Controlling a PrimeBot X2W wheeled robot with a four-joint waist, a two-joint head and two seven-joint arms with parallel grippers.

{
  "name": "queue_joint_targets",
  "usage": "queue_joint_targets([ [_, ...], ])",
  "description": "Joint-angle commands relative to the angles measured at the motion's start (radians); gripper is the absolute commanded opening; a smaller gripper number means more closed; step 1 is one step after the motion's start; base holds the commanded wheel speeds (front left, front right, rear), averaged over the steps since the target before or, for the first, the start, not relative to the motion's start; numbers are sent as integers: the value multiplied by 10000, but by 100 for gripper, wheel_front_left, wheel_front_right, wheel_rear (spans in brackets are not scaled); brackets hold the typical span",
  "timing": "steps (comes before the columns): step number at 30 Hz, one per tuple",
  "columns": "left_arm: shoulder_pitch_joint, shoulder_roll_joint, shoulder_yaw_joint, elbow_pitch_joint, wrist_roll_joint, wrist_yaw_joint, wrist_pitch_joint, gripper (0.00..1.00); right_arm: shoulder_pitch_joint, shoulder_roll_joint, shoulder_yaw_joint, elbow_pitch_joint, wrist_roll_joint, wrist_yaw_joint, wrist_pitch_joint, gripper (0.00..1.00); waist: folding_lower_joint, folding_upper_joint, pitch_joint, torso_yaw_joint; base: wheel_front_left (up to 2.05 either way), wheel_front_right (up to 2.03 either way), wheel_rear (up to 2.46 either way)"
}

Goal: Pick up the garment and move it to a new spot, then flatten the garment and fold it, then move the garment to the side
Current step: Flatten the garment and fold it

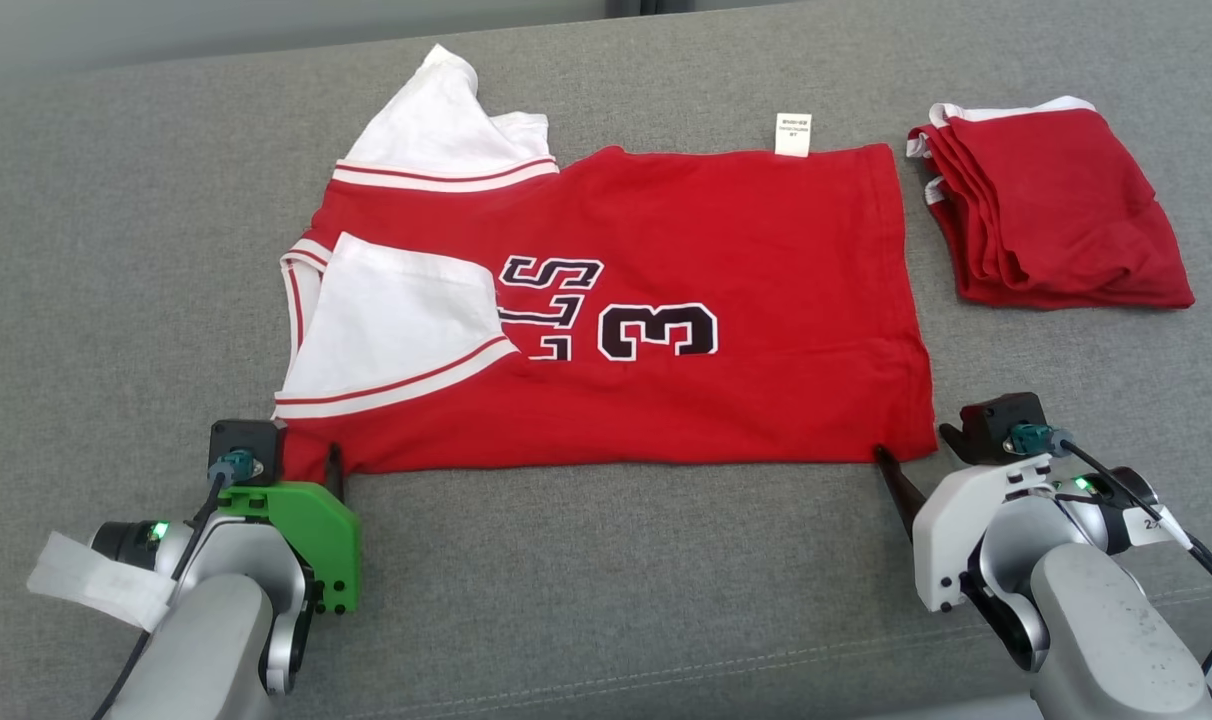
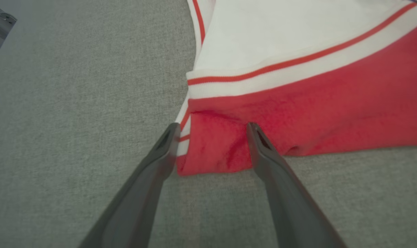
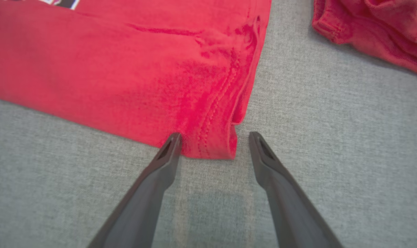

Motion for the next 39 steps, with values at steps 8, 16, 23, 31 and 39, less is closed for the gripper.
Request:
queue_joint_targets([
  [8,-52,130,-105,-215,-37,106,259,85,-224,123,-73,-14,-325,-16,-287,100,0,-1,111,38,0,0,0],
  [16,31,162,-137,-343,-118,127,246,86,-202,106,-19,-352,-699,-16,-358,100,0,-1,83,30,0,0,0],
  [23,49,166,-171,-365,-212,151,241,88,29,115,-308,-771,-1102,-16,-200,100,0,-1,43,83,0,0,0],
  [31,69,229,-208,-401,-289,194,312,79,283,303,-209,-809,-833,-16,290,93,0,-1,120,114,0,0,0],
  [39,4,216,-342,-206,-392,197,742,0,314,214,-141,-639,-712,-17,397,0,0,-1,266,135,0,0,0],
])
